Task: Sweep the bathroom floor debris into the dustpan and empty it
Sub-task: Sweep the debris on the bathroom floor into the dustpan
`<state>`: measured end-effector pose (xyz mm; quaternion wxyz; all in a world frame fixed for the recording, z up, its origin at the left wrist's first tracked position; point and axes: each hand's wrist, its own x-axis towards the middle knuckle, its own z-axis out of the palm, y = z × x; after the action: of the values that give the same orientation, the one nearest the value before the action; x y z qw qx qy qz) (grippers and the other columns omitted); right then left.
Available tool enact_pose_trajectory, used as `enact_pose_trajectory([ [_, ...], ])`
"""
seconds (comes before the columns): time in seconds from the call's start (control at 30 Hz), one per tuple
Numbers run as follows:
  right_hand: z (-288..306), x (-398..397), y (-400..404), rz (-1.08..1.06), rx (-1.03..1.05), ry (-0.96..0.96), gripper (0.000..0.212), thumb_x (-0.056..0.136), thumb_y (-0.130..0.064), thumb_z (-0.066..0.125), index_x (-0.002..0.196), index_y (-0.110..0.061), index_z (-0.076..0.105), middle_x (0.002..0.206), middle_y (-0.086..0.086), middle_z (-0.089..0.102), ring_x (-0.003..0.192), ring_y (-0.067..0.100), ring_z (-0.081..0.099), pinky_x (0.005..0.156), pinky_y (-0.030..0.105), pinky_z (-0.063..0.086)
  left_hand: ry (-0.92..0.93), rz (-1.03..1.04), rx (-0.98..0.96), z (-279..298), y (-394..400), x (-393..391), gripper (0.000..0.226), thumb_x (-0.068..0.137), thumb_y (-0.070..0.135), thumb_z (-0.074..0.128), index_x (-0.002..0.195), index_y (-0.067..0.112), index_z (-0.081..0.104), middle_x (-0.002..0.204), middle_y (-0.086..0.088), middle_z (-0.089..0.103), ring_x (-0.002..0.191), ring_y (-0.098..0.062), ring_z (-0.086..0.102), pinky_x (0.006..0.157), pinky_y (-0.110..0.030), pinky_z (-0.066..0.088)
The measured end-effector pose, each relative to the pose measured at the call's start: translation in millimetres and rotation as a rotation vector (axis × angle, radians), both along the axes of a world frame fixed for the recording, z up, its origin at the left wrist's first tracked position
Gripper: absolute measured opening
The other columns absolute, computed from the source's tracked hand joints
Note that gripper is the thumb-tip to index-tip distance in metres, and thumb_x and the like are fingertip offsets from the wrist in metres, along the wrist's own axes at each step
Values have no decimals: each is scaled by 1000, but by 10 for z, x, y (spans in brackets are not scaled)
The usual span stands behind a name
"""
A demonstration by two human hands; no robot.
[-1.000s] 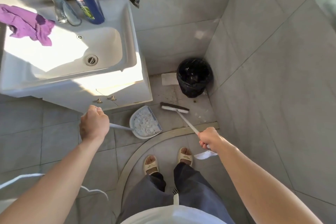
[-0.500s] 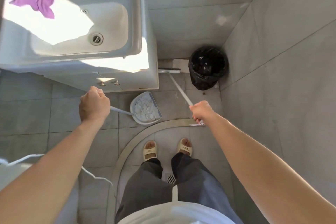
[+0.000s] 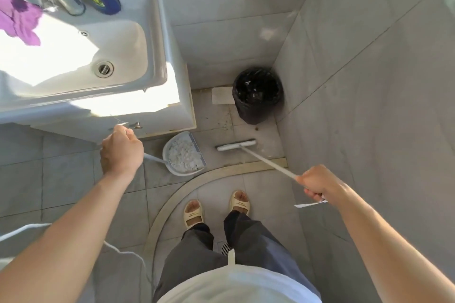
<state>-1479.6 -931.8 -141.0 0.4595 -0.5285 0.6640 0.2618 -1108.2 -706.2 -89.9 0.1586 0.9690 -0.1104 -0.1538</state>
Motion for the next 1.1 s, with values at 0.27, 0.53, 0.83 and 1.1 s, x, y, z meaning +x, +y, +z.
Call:
enact_pose_trajectory([
  [0.27,-141,-515,-276,41,-207,-15,28,91,-23,60,82,0,72,44,10,52,37,23,46,43,27,38,-6,-22,1,13,-73,-169,29,101,26,32,102,6,54,105,-25,60,94,-45,57,79,-50,52],
  [0.53,-454,-374,-512,-116,-148,-79,24,96,-20,58,97,2,67,52,11,47,42,19,38,37,20,30,-32,-67,-4,-13,-196,-346,32,100,30,33,104,8,55,101,-26,61,89,-46,59,78,-50,53],
  [0.83,-320,-729,-162,-518,52,-144,21,98,-12,57,82,1,53,66,10,43,25,5,29,27,12,19,-69,-126,17,-36,-261,-445,30,100,27,35,97,4,55,93,-27,61,82,-46,59,72,-49,53],
  [1.1,-159,-852,-288,-302,-140,-131,13,95,-12,58,91,-2,66,55,9,46,32,13,31,32,14,22,-82,-164,-1,-63,-289,-458,28,101,19,39,100,-3,56,97,-32,61,90,-49,56,68,-41,38],
])
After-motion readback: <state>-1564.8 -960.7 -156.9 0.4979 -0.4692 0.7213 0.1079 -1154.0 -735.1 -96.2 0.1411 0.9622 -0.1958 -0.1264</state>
